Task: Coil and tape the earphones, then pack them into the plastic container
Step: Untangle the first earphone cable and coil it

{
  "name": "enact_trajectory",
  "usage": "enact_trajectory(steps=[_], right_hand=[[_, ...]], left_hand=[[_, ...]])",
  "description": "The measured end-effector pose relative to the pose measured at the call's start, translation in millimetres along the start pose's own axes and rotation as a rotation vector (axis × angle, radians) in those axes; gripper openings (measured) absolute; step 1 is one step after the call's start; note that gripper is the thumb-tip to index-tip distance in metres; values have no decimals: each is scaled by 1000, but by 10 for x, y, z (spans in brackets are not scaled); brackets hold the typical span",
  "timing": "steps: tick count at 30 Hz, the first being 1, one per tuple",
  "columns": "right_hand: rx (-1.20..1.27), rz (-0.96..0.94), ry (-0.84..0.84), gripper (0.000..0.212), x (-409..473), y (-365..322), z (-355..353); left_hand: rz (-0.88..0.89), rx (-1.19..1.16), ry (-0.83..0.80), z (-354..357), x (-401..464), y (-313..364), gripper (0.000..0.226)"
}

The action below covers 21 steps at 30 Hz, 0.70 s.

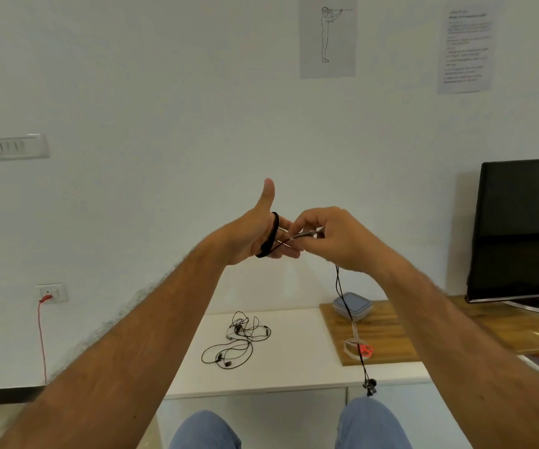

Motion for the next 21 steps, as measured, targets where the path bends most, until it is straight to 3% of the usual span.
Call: enact_trajectory(steps=[4, 8, 13, 21], right_hand=[[-48, -150, 33, 12, 57, -121, -105], [-14, -171, 53, 15, 119, -120, -163], [277, -84, 74, 21, 178, -4, -203], [746, 37, 124, 5, 174, 217, -94]], left_hand=[[-7, -57, -65, 78, -31, -1, 109], [-10, -96, -94, 162, -54, 19, 94], [1, -182, -110, 215, -84, 73, 77], [59, -456, -226, 295, -145, 166, 73]])
Point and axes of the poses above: each hand's wrist, its own x-axis towards the middle knuckle, its own z-axis out of the palm, y = z × x, the point moved 2 cm from there along x, towards the middle knuckle, and after that the axes turned 2 degrees about y, right-handed, at the moved point
